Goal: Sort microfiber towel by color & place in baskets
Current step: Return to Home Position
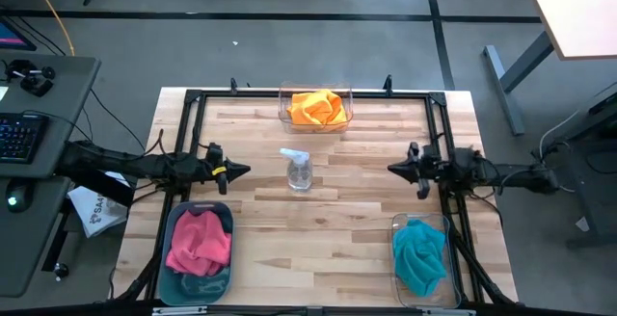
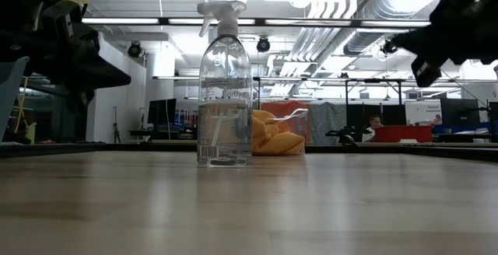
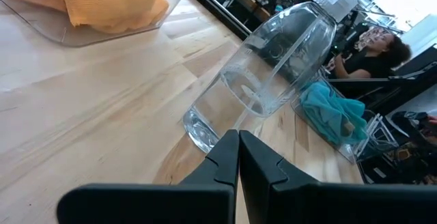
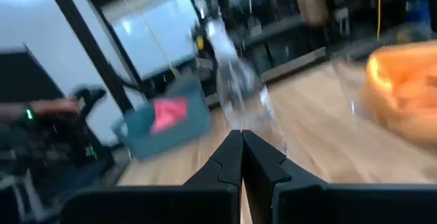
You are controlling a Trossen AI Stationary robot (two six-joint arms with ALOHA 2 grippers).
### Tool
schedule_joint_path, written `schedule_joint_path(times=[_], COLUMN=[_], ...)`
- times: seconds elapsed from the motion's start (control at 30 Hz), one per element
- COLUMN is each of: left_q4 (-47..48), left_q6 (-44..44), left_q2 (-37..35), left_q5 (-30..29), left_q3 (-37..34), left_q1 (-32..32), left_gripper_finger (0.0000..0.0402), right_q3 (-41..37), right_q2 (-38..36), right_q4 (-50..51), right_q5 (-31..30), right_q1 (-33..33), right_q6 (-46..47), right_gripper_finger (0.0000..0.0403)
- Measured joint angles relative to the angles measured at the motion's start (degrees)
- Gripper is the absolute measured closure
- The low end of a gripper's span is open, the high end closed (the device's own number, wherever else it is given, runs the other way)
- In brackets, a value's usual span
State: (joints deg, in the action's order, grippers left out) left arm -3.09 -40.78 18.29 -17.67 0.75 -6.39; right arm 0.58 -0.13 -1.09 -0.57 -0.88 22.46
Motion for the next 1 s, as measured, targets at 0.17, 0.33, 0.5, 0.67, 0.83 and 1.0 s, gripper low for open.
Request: schedule_joint_path(times=[0.17, 0.33, 0.5, 0.67, 0.83, 1.0], left_q4=[-0.10, 0.04, 0.15, 0.17, -0.95, -0.03], left_q6=[-0.05, -0.05, -0.02, -0.05, -0.07, -0.09], left_q2=[-0.55, -3.36, -6.84, -11.79, -18.12, -18.10], left_q5=[0.00, 0.63, 1.14, 1.25, 1.16, 0.94], left_q3=[-0.02, -0.02, -0.02, -0.02, 0.09, -0.09], left_q1=[0.00, 0.04, 1.79, 4.91, 8.23, 9.07], left_gripper_finger=[0.0401, 0.0401, 0.0401, 0.0401, 0.0401, 0.0401], right_q3=[0.00, -0.02, -0.02, -0.02, -0.02, -0.02], right_q2=[0.14, 0.14, 0.42, 0.51, 0.51, 0.47], right_q4=[-3.59, -3.08, -2.78, -1.29, -0.21, 0.10], right_q5=[-0.27, -0.29, -0.29, -0.29, -0.29, -0.21], right_q1=[-1.53, -1.75, -1.75, -1.75, -1.75, -1.75], right_q6=[0.00, 0.00, 0.00, 0.00, 0.00, 0.00], right_gripper_finger=[0.0402, 0.0402, 0.0402, 0.0402, 0.0402, 0.0402])
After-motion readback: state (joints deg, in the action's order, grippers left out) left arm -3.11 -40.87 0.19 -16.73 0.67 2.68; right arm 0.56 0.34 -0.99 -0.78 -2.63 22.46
